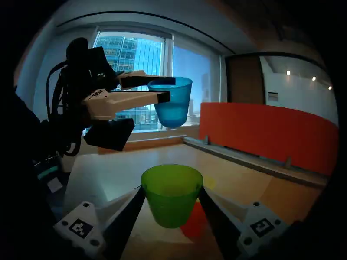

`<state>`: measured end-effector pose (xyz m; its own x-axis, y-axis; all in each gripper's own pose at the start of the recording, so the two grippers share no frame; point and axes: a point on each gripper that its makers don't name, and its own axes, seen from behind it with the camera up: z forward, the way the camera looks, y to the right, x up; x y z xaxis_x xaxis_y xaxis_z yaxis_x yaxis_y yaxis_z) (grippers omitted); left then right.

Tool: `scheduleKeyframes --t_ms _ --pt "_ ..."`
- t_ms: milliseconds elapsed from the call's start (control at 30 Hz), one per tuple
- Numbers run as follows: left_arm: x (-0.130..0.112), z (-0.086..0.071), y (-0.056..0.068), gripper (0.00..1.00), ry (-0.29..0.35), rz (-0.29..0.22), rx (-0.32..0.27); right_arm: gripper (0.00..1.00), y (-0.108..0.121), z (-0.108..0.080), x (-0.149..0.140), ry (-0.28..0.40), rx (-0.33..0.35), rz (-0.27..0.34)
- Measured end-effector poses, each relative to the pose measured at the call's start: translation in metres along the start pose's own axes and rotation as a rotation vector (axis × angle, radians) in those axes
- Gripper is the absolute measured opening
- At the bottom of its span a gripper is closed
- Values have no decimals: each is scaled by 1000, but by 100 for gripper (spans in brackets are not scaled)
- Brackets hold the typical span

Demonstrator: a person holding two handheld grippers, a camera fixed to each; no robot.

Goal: Pour water

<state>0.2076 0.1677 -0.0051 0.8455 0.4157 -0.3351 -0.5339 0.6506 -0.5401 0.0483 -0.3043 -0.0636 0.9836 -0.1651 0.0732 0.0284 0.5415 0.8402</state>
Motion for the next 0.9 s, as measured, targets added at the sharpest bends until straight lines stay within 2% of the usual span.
scheduleKeyframes --t_ms 900 --pt "20 2 0 88 4 209 30 89 -4 5 9 22 18 -9"
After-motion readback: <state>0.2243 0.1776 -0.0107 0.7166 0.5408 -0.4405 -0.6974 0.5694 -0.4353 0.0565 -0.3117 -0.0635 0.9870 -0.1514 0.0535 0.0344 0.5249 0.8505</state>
